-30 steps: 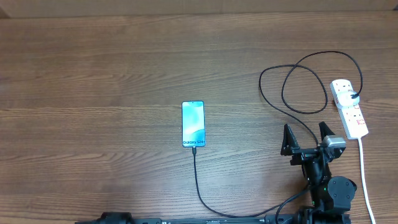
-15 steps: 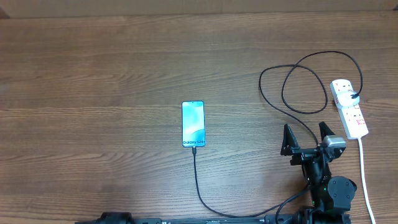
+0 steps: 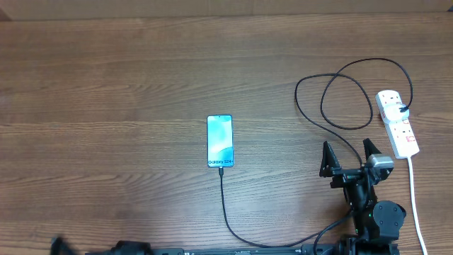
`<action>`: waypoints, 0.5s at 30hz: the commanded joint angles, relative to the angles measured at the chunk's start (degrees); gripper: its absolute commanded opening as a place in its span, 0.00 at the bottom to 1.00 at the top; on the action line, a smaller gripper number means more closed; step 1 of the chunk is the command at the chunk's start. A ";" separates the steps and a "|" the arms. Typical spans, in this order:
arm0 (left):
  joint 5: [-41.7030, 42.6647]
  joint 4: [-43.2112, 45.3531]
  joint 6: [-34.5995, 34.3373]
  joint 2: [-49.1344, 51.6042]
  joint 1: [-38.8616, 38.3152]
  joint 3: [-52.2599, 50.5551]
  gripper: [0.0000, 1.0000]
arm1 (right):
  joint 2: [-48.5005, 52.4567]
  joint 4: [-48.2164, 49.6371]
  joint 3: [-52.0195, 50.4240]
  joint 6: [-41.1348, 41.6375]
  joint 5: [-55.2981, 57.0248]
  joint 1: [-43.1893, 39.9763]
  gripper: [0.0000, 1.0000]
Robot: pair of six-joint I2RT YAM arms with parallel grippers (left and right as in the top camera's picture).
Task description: Plug charger to phone and switch on socket
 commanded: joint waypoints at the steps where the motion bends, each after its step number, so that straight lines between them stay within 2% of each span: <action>1: 6.73 8.83 17.42 -0.59 -2.01 -6.82 0.99 | -0.46 0.17 -0.61 0.11 0.35 0.42 1.00; 5: 14.36 26.99 31.32 -0.59 -1.75 -16.13 1.00 | -0.46 0.20 -0.61 0.11 0.37 0.42 1.00; 8: 21.00 36.15 40.11 -0.61 -0.09 -23.91 1.00 | -0.46 0.17 -0.61 0.11 0.35 0.42 1.00; 15: 29.59 48.09 40.98 -0.63 5.42 -39.67 1.00 | -0.46 0.17 -0.61 0.11 0.35 0.42 1.00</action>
